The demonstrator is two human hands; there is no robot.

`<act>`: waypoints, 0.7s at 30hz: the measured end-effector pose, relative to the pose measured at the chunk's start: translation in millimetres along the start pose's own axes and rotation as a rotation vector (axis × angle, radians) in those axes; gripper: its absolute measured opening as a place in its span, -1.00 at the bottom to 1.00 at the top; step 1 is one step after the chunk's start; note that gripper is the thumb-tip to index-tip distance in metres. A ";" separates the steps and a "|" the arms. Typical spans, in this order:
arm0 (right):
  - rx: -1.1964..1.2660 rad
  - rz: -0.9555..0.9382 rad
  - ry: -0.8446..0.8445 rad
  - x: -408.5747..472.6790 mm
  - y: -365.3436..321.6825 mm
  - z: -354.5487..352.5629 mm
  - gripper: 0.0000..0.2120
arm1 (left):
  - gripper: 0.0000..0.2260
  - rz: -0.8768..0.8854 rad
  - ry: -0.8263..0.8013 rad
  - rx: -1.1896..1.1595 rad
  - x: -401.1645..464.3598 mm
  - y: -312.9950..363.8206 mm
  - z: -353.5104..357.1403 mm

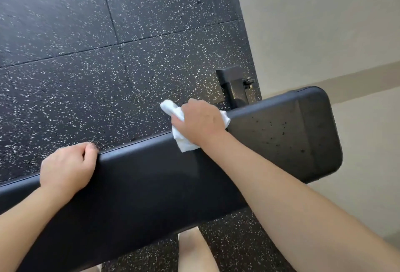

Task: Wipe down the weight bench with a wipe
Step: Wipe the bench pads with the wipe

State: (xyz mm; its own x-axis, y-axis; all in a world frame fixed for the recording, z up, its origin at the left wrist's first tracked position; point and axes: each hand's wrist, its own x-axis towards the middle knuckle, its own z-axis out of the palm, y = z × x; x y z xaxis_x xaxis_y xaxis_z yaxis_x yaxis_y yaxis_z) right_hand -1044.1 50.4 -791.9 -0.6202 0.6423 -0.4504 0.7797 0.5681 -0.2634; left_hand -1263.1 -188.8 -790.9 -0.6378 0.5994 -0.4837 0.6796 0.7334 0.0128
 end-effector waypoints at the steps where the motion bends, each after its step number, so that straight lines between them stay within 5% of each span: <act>1: 0.006 0.030 -0.006 1.5 11.8 -3.3 -0.64 | -0.52 -0.002 0.007 -0.005 0.3 0.2 0.6; 6: -0.085 0.065 0.048 -0.3 -5.7 1.3 -0.59 | -0.55 -0.019 -0.017 -0.041 -1.1 -2.0 -1.9; 13: -0.047 -0.040 -0.099 0.8 -135.9 37.4 -0.58 | -0.61 0.005 -0.193 -0.149 1.8 -28.2 -10.1; 21: -0.067 -0.083 -0.064 -7.4 -271.2 80.4 -0.48 | -0.58 0.148 0.019 -0.171 -46.5 -160.7 -11.4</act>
State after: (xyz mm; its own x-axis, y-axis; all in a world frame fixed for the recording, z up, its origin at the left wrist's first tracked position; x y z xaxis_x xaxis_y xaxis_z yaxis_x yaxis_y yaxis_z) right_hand -1244.0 -149.7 -785.7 -0.6740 0.5584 -0.4836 0.7168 0.6528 -0.2452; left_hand -1346.8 -330.8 -760.4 -0.5434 0.7093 -0.4491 0.6962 0.6797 0.2311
